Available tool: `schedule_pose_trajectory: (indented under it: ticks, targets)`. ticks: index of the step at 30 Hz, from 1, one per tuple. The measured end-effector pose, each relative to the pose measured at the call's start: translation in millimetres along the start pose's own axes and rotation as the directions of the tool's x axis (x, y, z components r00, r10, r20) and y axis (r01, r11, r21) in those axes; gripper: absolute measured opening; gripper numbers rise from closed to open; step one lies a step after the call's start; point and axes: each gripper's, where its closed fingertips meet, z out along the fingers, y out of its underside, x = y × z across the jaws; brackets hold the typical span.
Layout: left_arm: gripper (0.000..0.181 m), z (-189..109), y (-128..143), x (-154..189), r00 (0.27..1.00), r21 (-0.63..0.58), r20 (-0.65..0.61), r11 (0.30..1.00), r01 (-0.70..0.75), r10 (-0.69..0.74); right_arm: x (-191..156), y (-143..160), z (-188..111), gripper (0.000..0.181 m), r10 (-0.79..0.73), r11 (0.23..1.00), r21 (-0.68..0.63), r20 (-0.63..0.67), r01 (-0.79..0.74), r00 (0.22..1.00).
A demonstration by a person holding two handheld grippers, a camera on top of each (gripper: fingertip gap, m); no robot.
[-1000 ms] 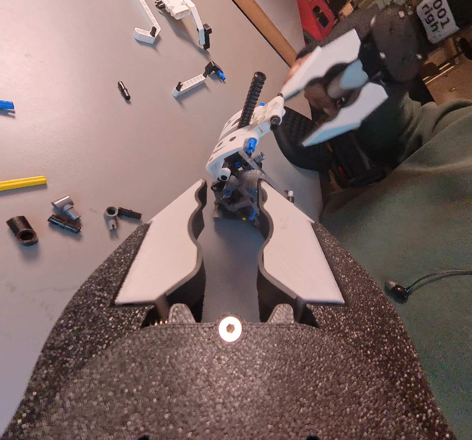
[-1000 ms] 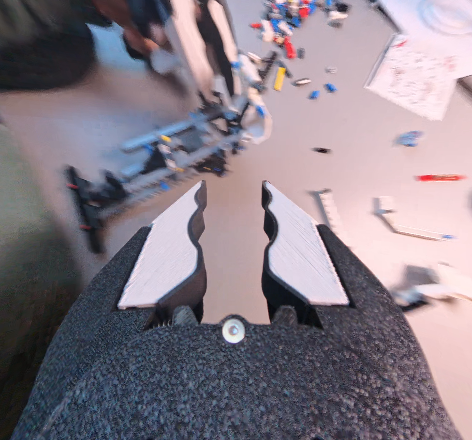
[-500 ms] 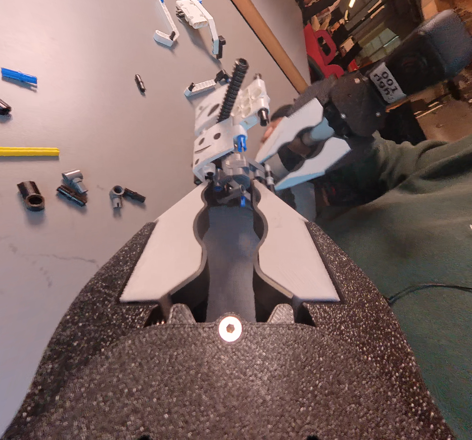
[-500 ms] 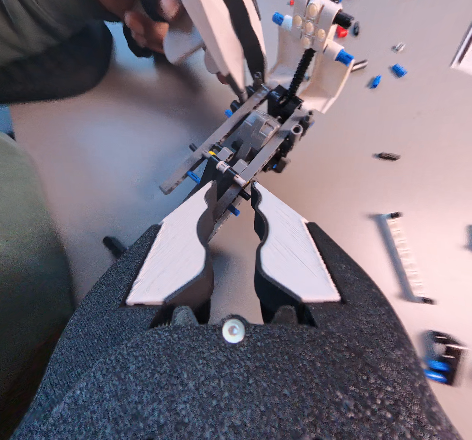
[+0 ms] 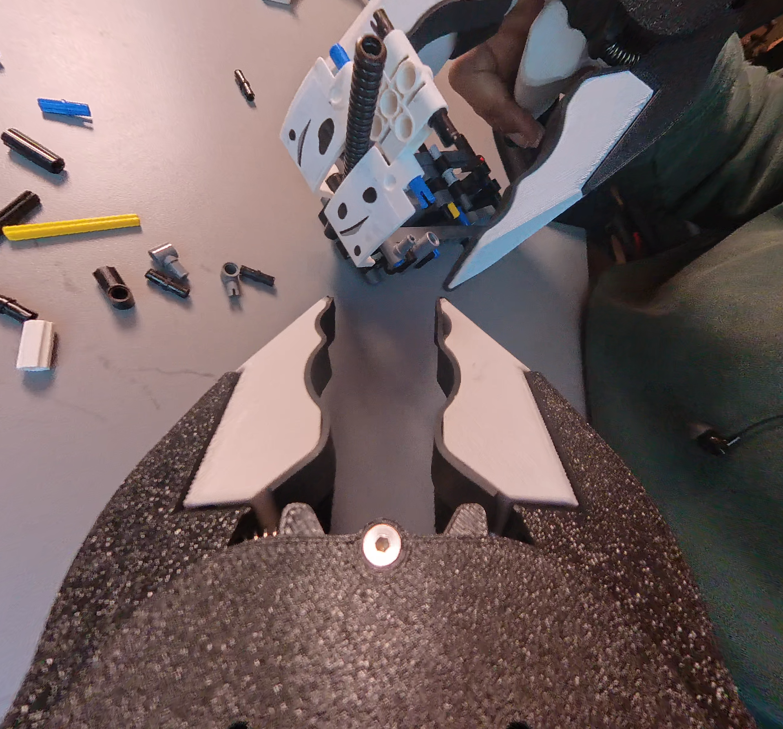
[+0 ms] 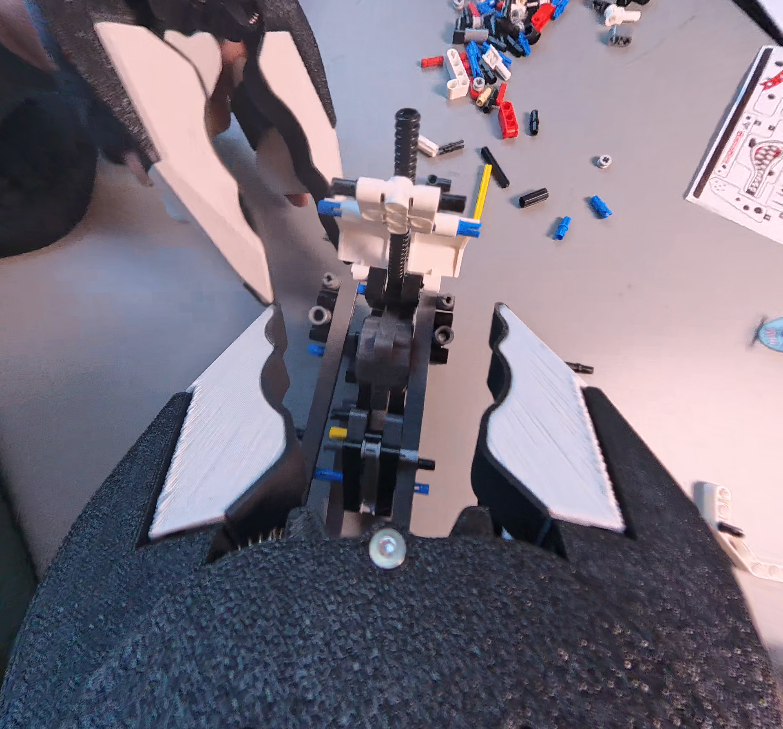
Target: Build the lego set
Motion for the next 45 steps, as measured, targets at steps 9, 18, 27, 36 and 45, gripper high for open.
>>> schedule_pose_trajectory:
  ticks: [9, 18, 27, 36, 45]
  targets:
    - [0.045, 3.4, -1.1, -6.5, 0.995, 0.004, 0.071, 0.998, -0.07, 0.069, -6.7, -1.8, 10.8, 0.067, -0.052, 0.998, -0.031, 0.053, 0.054, 0.997]
    - [0.042, 8.6, 3.2, 4.4, 0.972, -0.032, 0.05, 0.973, -0.228, 0.23, -19.2, 0.6, 9.6, 0.064, -0.2, 0.979, -0.019, 0.113, 0.204, 0.973]
    - [0.042, 1.8, -2.5, 2.1, 0.974, 0.008, 0.058, 0.976, -0.218, 0.217, -16.8, -0.2, -9.9, 0.091, -0.208, 0.978, 0.028, 0.078, 0.207, 0.975]
    - [0.049, 5.2, -2.9, -4.9, 0.966, -0.003, 0.111, 0.972, -0.233, 0.232, -8.2, 29.6, -1.3, 0.057, -0.211, 0.977, -0.041, -0.039, 0.209, 0.977]
    - [0.088, 13.9, -5.3, 7.1, 0.929, 0.015, 0.105, 0.934, -0.358, 0.355, -34.7, 29.6, -2.7, 0.055, -0.399, 0.917, 0.019, 0.085, 0.398, 0.913]
